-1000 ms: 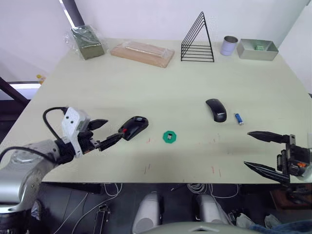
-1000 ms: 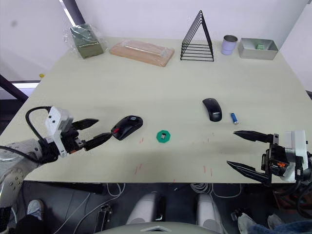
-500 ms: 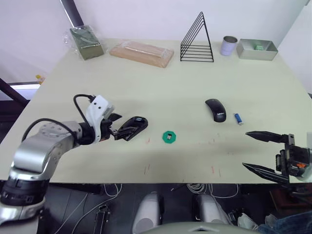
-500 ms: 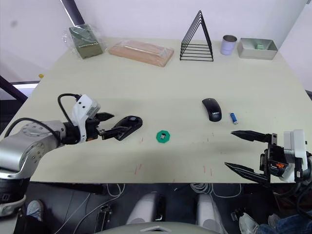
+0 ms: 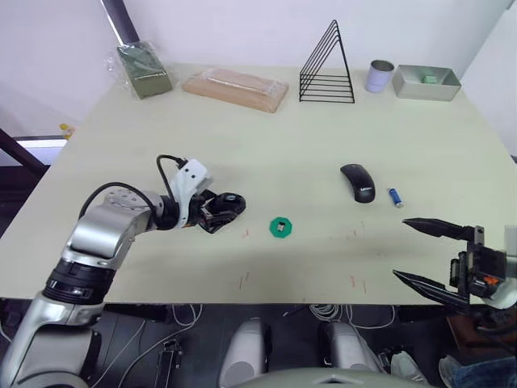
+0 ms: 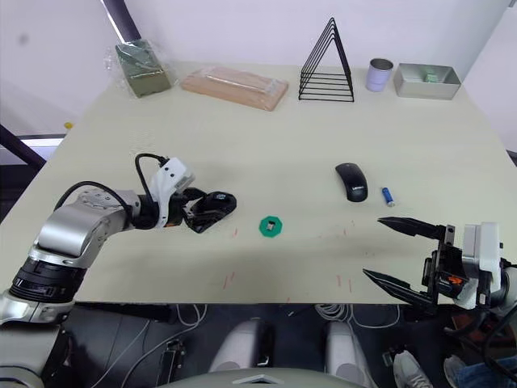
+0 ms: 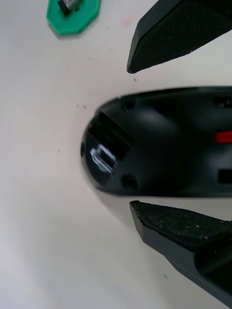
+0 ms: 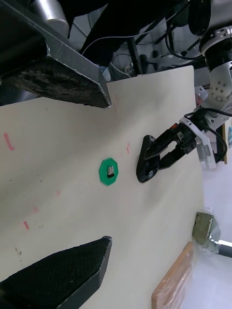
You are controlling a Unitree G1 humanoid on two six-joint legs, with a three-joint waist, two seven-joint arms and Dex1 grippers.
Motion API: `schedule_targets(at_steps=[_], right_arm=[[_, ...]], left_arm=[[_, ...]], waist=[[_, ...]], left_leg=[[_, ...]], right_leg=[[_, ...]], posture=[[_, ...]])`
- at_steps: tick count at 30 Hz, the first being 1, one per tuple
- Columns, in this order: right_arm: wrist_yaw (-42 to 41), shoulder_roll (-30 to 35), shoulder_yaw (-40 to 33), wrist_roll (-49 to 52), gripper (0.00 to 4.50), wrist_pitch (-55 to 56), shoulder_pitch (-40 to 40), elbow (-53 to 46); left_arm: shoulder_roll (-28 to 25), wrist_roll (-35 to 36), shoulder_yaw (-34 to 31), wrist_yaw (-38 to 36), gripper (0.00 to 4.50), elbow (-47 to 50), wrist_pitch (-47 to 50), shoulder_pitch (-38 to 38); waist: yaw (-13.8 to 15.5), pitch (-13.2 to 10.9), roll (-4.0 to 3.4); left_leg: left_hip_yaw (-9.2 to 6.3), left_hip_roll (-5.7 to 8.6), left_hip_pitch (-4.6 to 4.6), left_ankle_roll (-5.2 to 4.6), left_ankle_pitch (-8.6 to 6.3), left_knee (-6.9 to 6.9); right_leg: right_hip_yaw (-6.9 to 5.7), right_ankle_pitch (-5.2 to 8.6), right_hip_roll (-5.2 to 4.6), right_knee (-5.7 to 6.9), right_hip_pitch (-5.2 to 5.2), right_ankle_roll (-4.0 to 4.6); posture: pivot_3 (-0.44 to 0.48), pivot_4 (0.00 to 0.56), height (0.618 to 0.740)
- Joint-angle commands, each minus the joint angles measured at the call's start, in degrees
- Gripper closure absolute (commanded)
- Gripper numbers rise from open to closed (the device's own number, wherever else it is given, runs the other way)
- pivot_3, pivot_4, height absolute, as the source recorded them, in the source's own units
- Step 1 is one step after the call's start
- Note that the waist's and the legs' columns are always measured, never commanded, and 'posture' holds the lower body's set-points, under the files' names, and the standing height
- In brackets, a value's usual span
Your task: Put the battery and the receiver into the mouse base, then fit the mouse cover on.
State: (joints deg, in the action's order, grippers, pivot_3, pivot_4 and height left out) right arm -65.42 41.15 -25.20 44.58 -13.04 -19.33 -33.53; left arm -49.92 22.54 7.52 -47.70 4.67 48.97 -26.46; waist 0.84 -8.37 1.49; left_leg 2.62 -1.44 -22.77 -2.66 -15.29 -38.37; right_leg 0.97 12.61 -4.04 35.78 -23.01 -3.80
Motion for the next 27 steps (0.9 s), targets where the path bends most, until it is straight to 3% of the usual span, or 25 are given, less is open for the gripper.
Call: schedule_targets(at_steps=[1, 8, 10, 13, 27], right_arm=[[0.8, -0.3, -1.3, 0.5, 0.04, 1.2, -0.3, -2.3], [1.1, -0.4, -1.3, 0.5, 0.04, 1.4, -0.7, -2.5], [1.3, -0.5, -1.1, 0.4, 0.0, 1.5, -0.8, -2.5], [1.3, -0.4, -1.1, 0.6, 0.0, 1.5, -0.7, -2.4], [1.7, -0.2, -0.5, 0.4, 0.0, 1.3, -0.1, -2.2]], left_arm=[[0.1, -2.0, 0.5, -1.4, 0.0, -1.1, -2.4, -1.4], [1.0, -4.0, 0.8, -2.8, 0.0, -2.6, -3.5, -1.2], [0.9, -4.4, 0.9, -3.3, 0.39, -2.9, -4.3, -0.8], [1.1, -4.8, 0.7, -3.6, 1.48, -3.1, -5.0, -0.7], [1.0, -7.9, 1.5, -5.9, 1.53, -4.1, -9.7, 0.2]], waist=[[0.0, 0.0, 0.0], [0.1, 0.0, 0.01], [0.0, 0.0, 0.01], [0.1, 0.0, 0.0], [0.2, 0.0, 0.01]], left_leg=[[0.0, 0.0, 0.0, 0.0, 0.0, 0.0], [-0.01, 0.01, -0.01, 0.0, 0.0, -0.01], [-0.04, 0.0, -0.01, 0.0, 0.0, -0.01], [-0.07, 0.0, -0.01, 0.0, 0.0, -0.01], [-0.07, 0.01, -0.01, -0.01, 0.0, -0.02]], right_leg=[[0.0, 0.0, 0.0, 0.0, 0.0, 0.0], [0.0, 0.01, 0.0, 0.0, 0.01, 0.0], [0.0, 0.0, 0.0, 0.0, 0.0, -0.01], [0.01, 0.0, -0.01, 0.0, 0.0, -0.01], [0.0, 0.01, -0.01, 0.02, 0.02, -0.01]], posture=[[0.0, 0.15, 0.74], [0.0, 0.15, 0.74], [0.0, 0.15, 0.74], [0.0, 0.15, 0.74], [0.0, 0.15, 0.74]])
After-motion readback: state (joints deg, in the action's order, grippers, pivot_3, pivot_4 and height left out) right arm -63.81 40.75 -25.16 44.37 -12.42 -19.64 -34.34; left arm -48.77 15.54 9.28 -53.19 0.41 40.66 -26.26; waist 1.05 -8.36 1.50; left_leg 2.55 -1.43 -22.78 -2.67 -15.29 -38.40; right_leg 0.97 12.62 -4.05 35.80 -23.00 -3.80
